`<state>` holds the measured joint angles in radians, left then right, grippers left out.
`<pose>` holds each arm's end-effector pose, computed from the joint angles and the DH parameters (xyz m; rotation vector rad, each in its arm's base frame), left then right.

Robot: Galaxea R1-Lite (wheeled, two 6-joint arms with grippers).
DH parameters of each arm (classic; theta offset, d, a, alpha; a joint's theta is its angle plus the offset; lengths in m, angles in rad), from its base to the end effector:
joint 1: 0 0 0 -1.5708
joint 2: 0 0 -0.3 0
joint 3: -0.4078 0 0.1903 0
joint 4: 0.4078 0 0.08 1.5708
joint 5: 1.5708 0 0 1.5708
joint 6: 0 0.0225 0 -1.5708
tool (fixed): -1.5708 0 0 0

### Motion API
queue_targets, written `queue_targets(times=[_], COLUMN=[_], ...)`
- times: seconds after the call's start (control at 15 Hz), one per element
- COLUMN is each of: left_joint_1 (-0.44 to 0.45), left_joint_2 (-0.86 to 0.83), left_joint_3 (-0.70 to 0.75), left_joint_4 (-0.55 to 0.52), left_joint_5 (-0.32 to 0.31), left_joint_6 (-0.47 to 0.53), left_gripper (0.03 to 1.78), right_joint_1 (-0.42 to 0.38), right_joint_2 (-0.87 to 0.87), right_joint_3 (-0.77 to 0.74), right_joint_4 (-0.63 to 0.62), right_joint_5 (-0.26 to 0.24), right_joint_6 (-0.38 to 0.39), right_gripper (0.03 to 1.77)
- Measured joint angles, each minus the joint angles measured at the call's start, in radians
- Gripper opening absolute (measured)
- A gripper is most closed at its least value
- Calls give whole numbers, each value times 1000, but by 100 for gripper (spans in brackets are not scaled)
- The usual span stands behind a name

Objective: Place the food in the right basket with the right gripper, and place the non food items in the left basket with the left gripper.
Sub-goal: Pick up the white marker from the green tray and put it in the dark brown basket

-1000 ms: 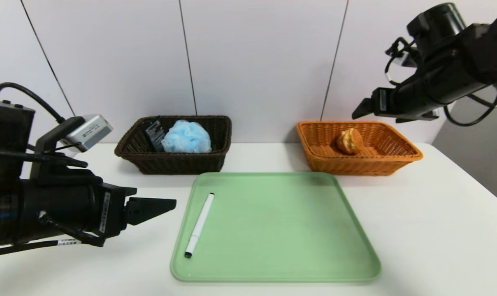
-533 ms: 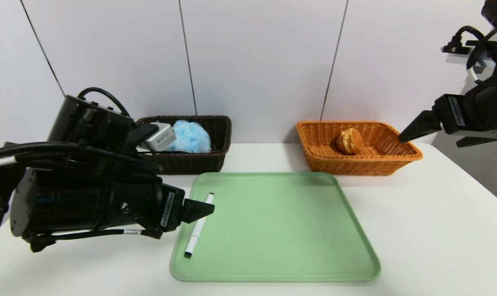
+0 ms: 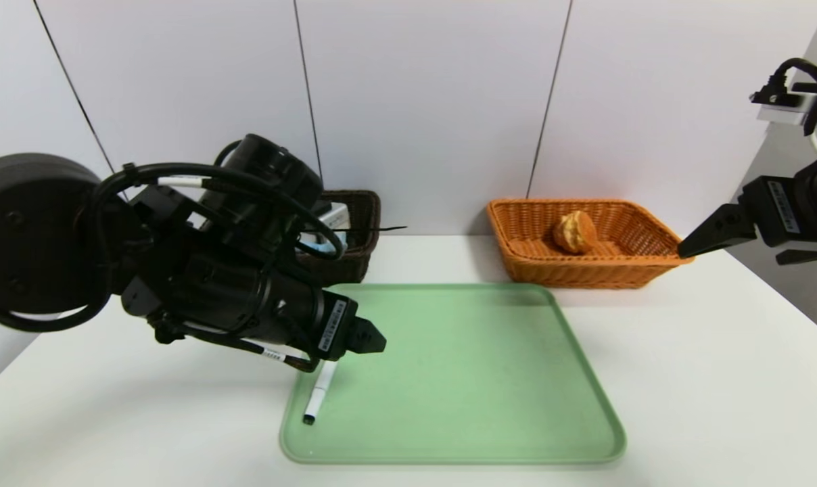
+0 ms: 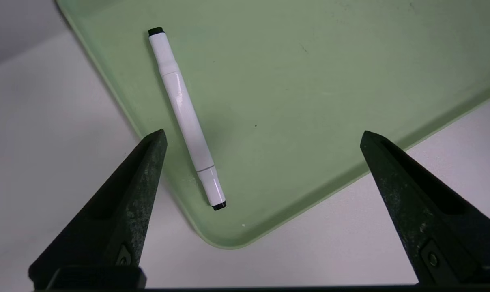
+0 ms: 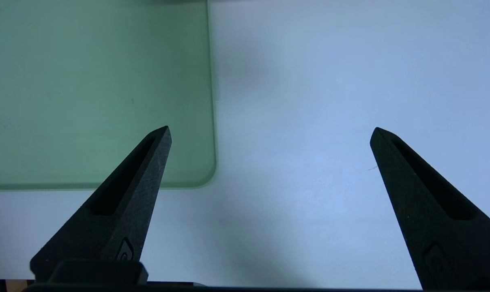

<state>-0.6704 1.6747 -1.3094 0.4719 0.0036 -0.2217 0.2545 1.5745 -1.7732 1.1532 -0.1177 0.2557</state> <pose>0.2272 -0.1800 0.2303 0.0795 0.8657 -0.5322 0.2103 0.0520 0.3250 0.0596 0.9459 0.0055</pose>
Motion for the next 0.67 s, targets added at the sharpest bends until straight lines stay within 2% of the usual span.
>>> queue_targets(times=[0.27,0.67], left_joint_1=[-16,-20], left_joint_2=[116,250], left_joint_3=[-208,-397], left_joint_4=[227,423], left_joint_5=[3,46], left_joint_6=[-23,-38], left_gripper=[169,169], right_joint_1=[2,-5], right_joint_2=[4,3], right_joint_3=[8,48], right_joint_4=[6,4], right_joint_5=[2,8], right_joint_6=[-1,-1], right_gripper=[169,169])
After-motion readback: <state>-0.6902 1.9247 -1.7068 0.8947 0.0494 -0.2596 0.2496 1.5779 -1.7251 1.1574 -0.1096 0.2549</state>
